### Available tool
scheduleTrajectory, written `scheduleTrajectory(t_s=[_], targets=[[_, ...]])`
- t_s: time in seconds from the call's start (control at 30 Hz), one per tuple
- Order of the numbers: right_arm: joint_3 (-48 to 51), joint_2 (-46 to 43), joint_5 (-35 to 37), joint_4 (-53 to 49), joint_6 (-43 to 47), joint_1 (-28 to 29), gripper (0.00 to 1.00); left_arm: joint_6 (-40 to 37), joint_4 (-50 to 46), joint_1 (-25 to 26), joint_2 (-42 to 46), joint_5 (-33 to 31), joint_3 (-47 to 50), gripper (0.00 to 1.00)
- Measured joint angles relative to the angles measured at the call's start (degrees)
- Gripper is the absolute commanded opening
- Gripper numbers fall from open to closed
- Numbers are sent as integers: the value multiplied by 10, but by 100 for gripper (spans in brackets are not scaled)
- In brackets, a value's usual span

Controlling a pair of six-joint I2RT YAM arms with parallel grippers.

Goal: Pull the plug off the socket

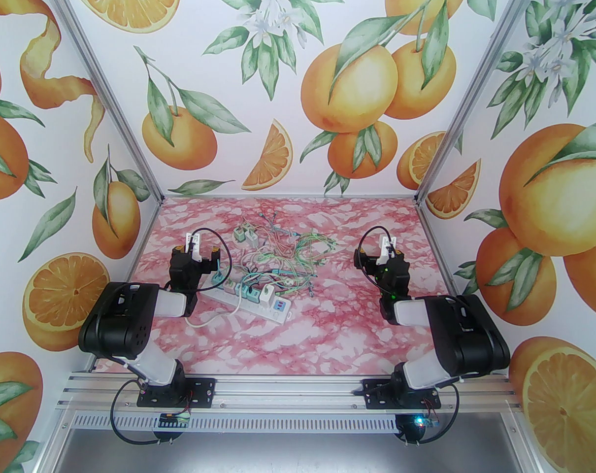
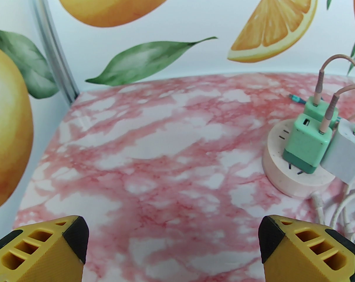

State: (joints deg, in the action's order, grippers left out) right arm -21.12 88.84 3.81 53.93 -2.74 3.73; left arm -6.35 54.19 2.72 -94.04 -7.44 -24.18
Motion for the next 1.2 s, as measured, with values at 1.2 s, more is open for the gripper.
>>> scheduleTrajectory(t_s=[1.2], targets=[[-19,-197,106,-175,-86,7,100,110,-396,-55,172,-62,-204,100]])
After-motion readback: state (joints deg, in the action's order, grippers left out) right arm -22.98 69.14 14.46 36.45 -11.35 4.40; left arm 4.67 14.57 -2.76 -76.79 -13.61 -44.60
